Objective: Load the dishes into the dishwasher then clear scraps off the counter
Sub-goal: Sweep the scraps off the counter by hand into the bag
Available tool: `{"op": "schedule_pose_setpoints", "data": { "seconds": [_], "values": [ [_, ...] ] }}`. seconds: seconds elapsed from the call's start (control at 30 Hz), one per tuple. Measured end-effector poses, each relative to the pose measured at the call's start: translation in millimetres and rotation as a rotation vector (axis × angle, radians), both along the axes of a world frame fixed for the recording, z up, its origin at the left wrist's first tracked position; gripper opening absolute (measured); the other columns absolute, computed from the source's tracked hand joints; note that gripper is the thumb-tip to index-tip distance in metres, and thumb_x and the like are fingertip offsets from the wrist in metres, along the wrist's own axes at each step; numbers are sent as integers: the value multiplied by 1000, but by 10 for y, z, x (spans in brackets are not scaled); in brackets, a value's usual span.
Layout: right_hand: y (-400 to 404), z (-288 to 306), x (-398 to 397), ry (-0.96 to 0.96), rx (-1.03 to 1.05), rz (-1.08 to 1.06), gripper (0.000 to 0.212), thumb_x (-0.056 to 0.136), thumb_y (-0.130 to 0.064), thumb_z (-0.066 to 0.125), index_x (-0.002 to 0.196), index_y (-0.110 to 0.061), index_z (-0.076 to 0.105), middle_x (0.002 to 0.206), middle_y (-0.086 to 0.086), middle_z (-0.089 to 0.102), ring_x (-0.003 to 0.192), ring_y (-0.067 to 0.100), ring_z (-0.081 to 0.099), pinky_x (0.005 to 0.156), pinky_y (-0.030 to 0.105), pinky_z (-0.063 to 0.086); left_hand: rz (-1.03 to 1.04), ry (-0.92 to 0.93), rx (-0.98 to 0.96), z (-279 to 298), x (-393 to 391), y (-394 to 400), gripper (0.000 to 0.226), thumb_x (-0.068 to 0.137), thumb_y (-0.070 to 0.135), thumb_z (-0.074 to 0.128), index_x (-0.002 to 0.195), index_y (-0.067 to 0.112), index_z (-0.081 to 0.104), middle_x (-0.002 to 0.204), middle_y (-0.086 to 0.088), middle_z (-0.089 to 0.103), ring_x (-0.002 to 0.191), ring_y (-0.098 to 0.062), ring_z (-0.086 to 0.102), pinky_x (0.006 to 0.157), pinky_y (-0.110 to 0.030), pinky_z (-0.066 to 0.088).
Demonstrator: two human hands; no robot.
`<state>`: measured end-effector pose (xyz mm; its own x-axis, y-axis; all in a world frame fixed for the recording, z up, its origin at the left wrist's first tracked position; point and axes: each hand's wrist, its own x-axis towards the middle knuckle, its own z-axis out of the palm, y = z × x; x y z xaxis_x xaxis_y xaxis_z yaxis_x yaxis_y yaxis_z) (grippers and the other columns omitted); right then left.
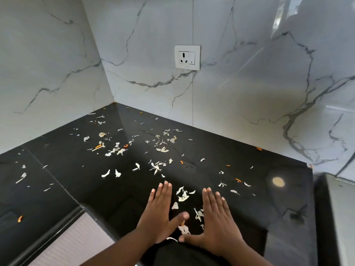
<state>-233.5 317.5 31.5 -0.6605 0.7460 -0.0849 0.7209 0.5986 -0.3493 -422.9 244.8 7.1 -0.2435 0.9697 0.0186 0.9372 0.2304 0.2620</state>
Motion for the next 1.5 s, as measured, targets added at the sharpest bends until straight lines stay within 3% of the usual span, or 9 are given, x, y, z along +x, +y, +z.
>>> {"op": "schedule_pose_setpoints", "data": {
  "seconds": [0.33, 0.57, 0.67, 0.8, 0.93, 1.1, 1.27, 1.37, 1.5],
  "values": [
    [262, -96, -544, -24, 38, 212, 132, 57, -99, 35, 148, -26, -25, 154, -1, -33, 139, 24, -35, 115, 40, -19, 350, -203, 95, 52, -279, 489, 96, 78, 75, 1, 152, 16, -8, 160, 4, -10, 142, -9, -22, 118, -33, -11],
    [412, -92, -753, 308, -33, 48, 87, 80, -70, 33, 152, -26, 12, 161, -7, 0, 147, 13, -8, 117, 27, -5, 430, -265, 86, 47, -406, 680, 75, 94, 58, 19, 153, 17, -3, 161, 5, -4, 145, -11, -16, 120, -35, -7],
    [327, -180, -600, 367, 54, 57, 91, 77, -76, 41, 149, -22, 29, 156, -11, 11, 147, 10, 2, 121, 36, 8, 436, -297, 105, 50, -420, 676, 74, 95, 57, 20, 153, 17, -2, 161, 5, -3, 145, -11, -16, 120, -35, -6],
    [-44, -307, -529, 92, 164, 195, 118, 62, -97, 32, 148, -16, 35, 156, 10, 28, 146, 29, 14, 111, 50, 14, 440, -306, 100, 56, -414, 679, 73, 95, 57, 21, 153, 18, -2, 161, 5, -4, 145, -11, -16, 120, -35, -6],
    [98, -358, -736, 52, 170, -61, 107, 71, -91, 31, 145, -15, 38, 152, 15, 34, 143, 36, 21, 112, 51, 9, 447, -309, 101, 64, -419, 659, 74, 95, 57, 21, 153, 18, -1, 161, 6, -2, 146, -11, -16, 120, -35, -5],
    [470, -267, -874, 142, 134, -199, 96, 78, -79, 31, 150, -16, 22, 158, 13, 18, 148, 32, 3, 119, 42, -5, 455, -291, 90, 76, -424, 669, 75, 95, 58, 22, 153, 17, -3, 161, 4, -4, 145, -12, -16, 120, -35, -6],
    [1142, 95, -329, 420, 52, -283, 85, 79, -69, 54, 144, -18, 36, 153, 10, 33, 146, 24, 18, 117, 37, 15, 509, -224, 49, 39, -419, 705, 81, 94, 62, 17, 152, 13, -9, 161, -2, -9, 145, -14, -17, 119, -33, -8],
    [1806, 199, 185, 284, 6, -332, 90, 71, -83, 46, 134, -19, 48, 144, 12, 43, 137, 27, 34, 112, 41, 27, 519, -202, 35, 23, -423, 722, 83, 93, 64, 16, 152, 12, -9, 161, -4, -9, 146, -15, -16, 119, -33, -7],
    [2473, 90, 614, 60, -5, -341, 112, 59, -96, 35, 142, -20, 40, 150, 8, 36, 138, 26, 33, 113, 45, 30, 518, -181, 23, 0, -422, 713, 83, 92, 65, 15, 152, 12, -8, 161, -3, -8, 146, -15, -16, 119, -34, -7]
  ]
}}
